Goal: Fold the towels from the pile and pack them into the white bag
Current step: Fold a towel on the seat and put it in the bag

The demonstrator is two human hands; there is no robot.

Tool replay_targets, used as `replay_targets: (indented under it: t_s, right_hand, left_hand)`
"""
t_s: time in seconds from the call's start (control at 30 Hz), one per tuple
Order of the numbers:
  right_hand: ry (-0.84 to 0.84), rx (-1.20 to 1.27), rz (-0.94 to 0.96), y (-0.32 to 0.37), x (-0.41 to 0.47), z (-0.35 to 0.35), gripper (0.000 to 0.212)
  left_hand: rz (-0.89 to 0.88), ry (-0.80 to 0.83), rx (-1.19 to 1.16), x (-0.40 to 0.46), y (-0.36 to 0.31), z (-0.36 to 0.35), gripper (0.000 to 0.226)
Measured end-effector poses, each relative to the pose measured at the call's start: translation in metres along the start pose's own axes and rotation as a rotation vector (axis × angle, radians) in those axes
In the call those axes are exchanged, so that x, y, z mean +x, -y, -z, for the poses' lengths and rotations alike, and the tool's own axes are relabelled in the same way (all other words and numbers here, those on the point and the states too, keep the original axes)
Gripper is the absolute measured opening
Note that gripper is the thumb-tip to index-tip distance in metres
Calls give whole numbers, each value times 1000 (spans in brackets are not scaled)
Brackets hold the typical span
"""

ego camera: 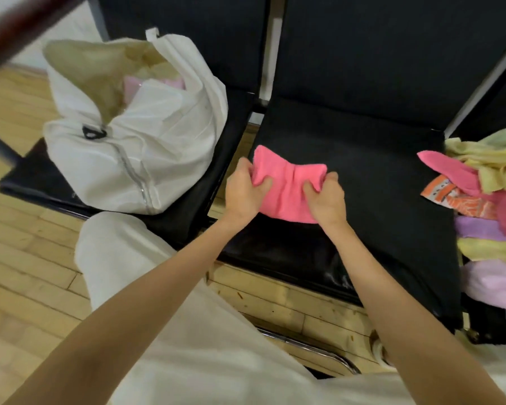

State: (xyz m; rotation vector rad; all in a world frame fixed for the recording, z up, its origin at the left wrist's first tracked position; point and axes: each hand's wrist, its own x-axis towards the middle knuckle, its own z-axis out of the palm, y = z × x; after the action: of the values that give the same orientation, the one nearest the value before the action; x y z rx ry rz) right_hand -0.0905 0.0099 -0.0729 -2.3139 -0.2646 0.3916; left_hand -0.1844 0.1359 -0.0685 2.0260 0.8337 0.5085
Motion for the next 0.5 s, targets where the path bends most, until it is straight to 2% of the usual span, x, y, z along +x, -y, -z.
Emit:
replay_targets:
  t_s: [0.13, 0.23, 0.3, 0.37, 0.43, 0.5]
  right_hand:
    - [46, 349, 71, 58, -5, -17, 32]
    - [173, 488, 124, 104, -11, -27, 47]
    - [277, 550, 216, 135, -11, -32, 44]
    - [319, 564, 309, 168, -7, -37, 41]
    - [291, 501, 398, 200, 1, -45, 39]
    - [251, 396, 489, 231, 11, -58, 33]
  left_hand:
    - [-145, -171, -124, 21, -11, 77, 25]
    - [-220, -247, -149, 34, -10, 134, 22]
    - [-259, -268, -125, 48, -6, 169, 21]
    - [-265, -282, -83, 68, -2, 203, 21]
    - [-251, -276, -78, 91, 1, 232, 21]
    - [-257, -279, -69, 114, 4, 259, 31]
